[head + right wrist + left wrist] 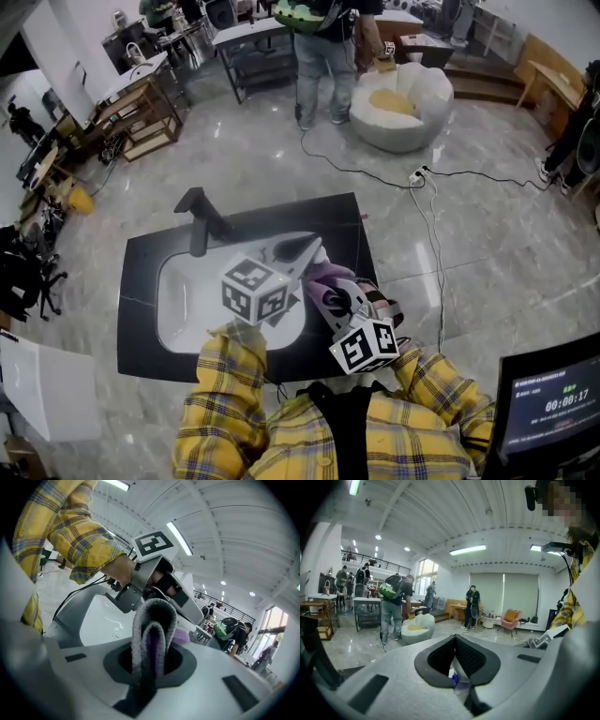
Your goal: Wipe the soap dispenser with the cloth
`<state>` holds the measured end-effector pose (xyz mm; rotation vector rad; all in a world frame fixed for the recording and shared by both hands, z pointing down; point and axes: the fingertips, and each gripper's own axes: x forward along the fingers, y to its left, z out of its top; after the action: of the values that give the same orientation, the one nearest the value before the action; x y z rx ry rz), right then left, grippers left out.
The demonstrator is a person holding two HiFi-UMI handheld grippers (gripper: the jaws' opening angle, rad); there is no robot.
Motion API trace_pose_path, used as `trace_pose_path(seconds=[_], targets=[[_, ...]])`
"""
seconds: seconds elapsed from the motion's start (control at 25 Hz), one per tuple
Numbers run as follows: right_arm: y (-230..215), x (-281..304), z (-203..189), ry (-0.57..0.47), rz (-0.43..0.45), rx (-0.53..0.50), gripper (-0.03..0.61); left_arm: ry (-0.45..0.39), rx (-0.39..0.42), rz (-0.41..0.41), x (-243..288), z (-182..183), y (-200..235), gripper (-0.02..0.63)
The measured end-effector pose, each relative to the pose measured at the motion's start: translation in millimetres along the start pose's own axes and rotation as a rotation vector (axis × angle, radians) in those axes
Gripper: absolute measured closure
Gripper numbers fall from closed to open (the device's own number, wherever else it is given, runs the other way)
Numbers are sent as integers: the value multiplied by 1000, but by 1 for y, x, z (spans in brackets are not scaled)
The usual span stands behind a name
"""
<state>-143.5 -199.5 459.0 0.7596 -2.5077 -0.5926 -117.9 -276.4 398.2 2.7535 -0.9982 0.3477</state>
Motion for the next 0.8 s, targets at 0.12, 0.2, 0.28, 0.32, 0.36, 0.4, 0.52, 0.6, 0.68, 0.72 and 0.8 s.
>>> trace_pose_path(seconds=[0.12, 0.2, 0.28, 0.32, 0.36, 0.4, 0.52, 0.6, 0.68, 0.72, 0.8], targets=[[4, 3, -2, 9, 21, -6, 531, -1, -1, 0, 1, 0, 0, 609], [7, 6, -4, 15, 35, -12, 531, -1, -1, 0, 1, -1, 1, 609], [10, 9, -5, 22, 45, -13, 531, -2, -2, -1, 1, -1, 2, 608], [12, 10, -5, 25, 49, -13, 531, -3, -2, -1, 0, -1, 2, 609], [13, 11, -5, 28, 53, -13, 531, -3, -2, -1, 0, -1, 2, 609], [15, 12, -5, 30, 57, -16, 531, -2, -2, -1, 0, -1, 2, 609], [19, 14, -6, 39, 71, -20, 531, -2, -2, 1, -1, -1, 2, 609], [21, 15, -6, 47, 83, -24, 531, -2, -6, -2, -2, 0, 2, 609], [23, 17, -7, 57, 97, -35, 531, -2, -9, -5, -1, 1, 2, 609], [25, 18, -9, 65, 107, -42, 531, -2, -9, -7, 0, 1, 2, 609], [31, 20, -13, 88, 134, -57, 531, -3, -12, -11, 1, 1, 2, 609]])
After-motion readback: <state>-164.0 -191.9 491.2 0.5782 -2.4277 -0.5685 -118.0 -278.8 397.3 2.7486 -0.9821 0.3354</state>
